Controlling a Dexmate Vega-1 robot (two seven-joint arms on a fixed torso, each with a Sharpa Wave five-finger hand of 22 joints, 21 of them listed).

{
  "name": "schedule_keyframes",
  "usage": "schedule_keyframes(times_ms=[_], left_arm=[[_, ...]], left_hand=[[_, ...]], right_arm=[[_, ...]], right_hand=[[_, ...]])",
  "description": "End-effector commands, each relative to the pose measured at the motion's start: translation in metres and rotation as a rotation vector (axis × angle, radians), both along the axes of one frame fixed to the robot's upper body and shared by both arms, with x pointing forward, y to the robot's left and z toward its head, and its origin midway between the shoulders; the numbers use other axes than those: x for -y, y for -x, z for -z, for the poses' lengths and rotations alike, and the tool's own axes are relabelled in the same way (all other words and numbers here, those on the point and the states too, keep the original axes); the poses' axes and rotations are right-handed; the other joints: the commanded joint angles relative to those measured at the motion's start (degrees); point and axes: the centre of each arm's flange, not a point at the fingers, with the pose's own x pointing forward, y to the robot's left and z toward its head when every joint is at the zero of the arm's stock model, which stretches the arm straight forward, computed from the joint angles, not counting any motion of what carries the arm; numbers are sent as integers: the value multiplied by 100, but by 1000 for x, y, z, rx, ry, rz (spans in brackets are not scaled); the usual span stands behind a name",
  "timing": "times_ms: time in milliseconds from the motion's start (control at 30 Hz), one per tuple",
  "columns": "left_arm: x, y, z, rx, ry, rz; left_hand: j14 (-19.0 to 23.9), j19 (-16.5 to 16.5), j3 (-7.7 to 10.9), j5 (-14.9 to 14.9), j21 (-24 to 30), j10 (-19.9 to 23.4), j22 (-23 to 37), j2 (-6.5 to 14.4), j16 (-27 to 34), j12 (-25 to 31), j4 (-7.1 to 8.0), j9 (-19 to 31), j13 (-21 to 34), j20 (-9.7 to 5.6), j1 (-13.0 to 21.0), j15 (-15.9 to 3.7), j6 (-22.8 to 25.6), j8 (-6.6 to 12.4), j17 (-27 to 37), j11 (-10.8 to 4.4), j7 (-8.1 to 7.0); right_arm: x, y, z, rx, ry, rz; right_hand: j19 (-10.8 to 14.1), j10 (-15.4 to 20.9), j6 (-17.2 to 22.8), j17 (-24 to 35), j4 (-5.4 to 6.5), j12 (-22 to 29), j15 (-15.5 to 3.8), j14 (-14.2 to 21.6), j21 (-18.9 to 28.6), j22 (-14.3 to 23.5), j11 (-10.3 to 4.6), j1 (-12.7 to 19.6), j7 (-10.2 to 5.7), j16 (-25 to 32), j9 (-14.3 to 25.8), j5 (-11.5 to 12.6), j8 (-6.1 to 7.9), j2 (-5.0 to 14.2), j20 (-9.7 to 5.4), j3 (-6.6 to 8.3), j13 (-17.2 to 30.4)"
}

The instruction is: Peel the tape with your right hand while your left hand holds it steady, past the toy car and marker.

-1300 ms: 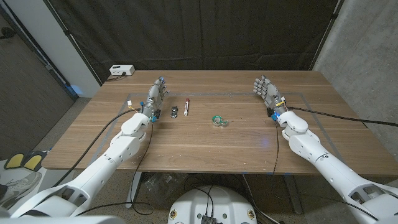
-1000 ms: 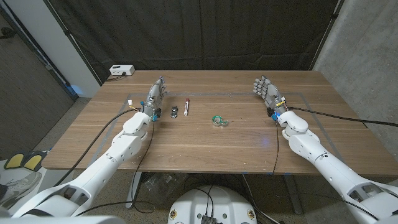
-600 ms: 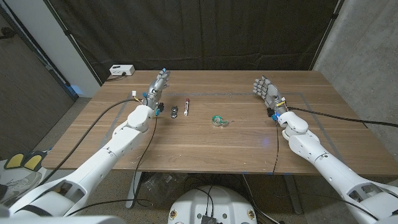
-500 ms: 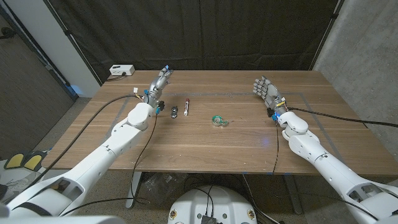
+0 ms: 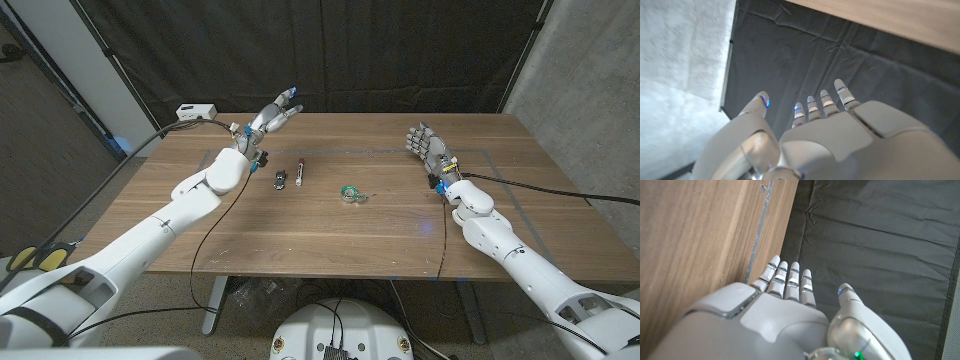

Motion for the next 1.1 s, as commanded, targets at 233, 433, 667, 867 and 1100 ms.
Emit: schedule_keyframes(times_ms=[233,433,667,867,1100], left_arm=[[44,42,-15,307,-405,-114],[58,51,-16,348,-508,-154],[74,55,-15,357,-610,-168],[86,59,-15,356,-668,-154],[94,62,-13,345,-705,-142]], left_hand=[[221,160,31,-29,-9,302,16,-47,10,52,-143,11,5,22,175,-95,395,96,16,-63,-67],[302,198,34,-31,-8,361,16,-77,23,48,-181,9,4,24,215,-141,441,84,14,-105,-98],[299,200,29,-32,-16,400,16,-106,8,43,-207,9,3,15,237,-164,473,75,13,-125,-111],[307,201,12,-32,-27,414,15,-154,-1,28,-232,9,3,3,251,-181,563,88,13,-148,-130],[280,188,-27,-30,-50,559,16,-233,-28,50,-260,8,3,-33,254,-194,604,66,17,-135,-117]], right_arm=[[-7,1,0,11,2,0],[-9,2,0,15,2,-2],[-9,5,2,19,3,4],[-9,8,3,21,1,7],[-8,13,5,24,2,10]], right_hand=[[10,-9,30,10,-4,-26,56,35,-15,16,-10,84,-55,-14,18,17,-19,-9,35,55,13],[13,-6,28,11,-6,-28,60,37,-25,16,-8,85,-50,-16,19,17,-22,-10,34,61,13],[12,-16,26,12,-8,-36,53,40,-40,17,-33,84,-53,-19,19,16,-25,-13,42,67,13],[14,-11,23,13,-8,-36,64,46,-50,18,-27,82,-54,-19,20,16,-27,-15,49,70,14],[15,-16,26,15,-8,-42,78,64,-66,19,-13,80,-57,-16,20,16,-29,-14,71,78,14]])
